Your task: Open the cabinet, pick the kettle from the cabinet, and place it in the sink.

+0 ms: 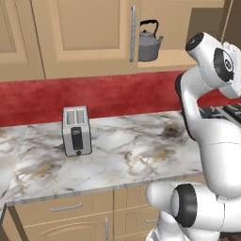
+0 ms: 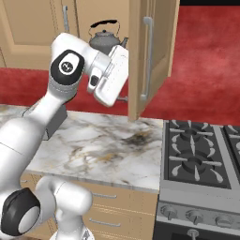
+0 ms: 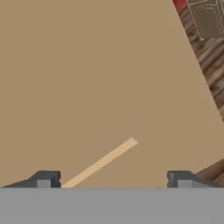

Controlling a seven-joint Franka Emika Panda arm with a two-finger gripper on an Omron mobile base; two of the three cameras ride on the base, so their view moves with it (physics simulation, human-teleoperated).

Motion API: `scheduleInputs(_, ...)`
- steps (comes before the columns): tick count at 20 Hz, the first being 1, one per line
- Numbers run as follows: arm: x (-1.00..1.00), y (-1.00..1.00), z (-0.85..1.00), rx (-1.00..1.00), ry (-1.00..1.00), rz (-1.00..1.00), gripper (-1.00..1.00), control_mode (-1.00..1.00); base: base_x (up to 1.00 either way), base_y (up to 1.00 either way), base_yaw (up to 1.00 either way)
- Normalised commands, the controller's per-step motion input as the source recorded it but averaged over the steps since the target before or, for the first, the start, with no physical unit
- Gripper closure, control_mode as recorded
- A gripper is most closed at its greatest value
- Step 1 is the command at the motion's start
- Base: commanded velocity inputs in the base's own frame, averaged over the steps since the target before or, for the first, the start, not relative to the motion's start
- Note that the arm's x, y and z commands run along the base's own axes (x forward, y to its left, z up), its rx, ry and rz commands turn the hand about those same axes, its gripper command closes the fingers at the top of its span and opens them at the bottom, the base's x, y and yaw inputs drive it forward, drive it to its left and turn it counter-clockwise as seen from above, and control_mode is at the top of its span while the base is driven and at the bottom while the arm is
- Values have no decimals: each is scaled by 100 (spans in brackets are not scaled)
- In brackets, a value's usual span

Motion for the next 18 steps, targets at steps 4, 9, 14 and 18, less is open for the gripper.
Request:
scheduleInputs(4,-21,-59,0,-5,17,0,-100,-100,0,0,0)
scheduleInputs(9,-17,-56,0,-6,19,0,-100,-100,0,0,0)
scheduleInputs(14,-9,-20,0,-8,28,5,-100,-100,0,0,0)
scheduleInputs(18,-8,27,2,-3,22,18,-100,-100,0,0,0)
